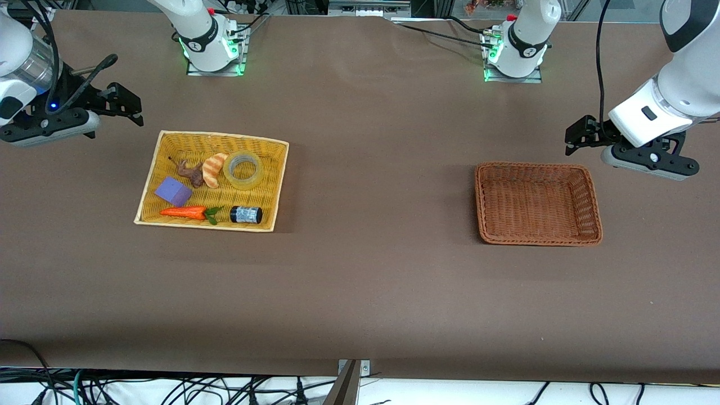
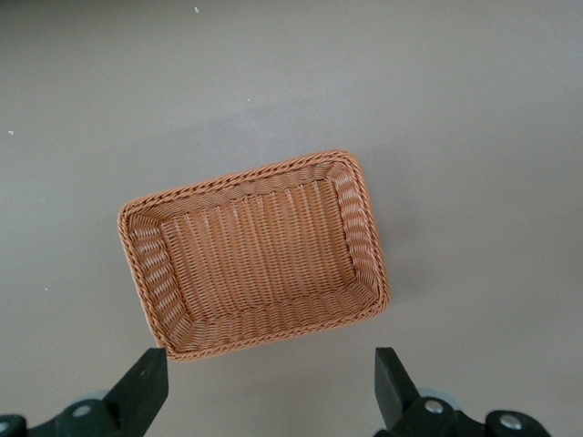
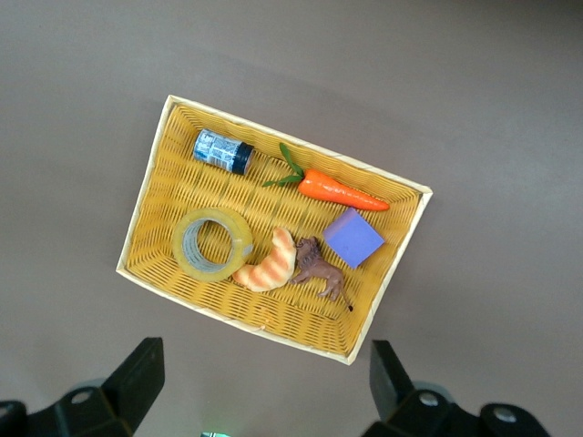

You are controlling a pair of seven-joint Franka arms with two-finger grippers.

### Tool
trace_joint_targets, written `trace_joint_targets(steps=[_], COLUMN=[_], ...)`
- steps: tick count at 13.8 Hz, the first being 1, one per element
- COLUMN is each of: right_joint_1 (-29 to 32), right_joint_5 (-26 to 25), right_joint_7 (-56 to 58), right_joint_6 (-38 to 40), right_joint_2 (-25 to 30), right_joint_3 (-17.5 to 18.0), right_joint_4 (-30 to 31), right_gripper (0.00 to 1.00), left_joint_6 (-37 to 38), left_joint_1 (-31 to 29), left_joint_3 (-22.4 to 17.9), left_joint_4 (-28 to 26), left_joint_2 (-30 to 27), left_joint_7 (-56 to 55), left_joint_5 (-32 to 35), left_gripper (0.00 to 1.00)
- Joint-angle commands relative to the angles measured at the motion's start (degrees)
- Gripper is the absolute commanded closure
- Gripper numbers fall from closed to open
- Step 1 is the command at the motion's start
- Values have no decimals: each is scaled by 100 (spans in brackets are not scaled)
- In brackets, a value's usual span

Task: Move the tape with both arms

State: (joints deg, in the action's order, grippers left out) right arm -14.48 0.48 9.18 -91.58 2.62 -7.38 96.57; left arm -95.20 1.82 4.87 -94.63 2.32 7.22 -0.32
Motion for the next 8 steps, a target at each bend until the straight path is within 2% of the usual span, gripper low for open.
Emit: trace_joint_targets(steps=[1,8], right_joint_1=[33,33], right_joint_5=[-74,-144], right_joint_7=[22,22], right_joint_6=[79,132], right_joint_2=[-60,-42], right_joint_3=[18,18], right_joint_4=[-182,-191], right_gripper=[0,0], left_joint_6=[98,98], left_joint_1=[-24,-24], left_joint_3=[14,14], left_joint_4=[155,155], left_joint_2=[58,67], left_joint_7=[25,16], left_joint_5=[67,67], left_gripper=[0,0])
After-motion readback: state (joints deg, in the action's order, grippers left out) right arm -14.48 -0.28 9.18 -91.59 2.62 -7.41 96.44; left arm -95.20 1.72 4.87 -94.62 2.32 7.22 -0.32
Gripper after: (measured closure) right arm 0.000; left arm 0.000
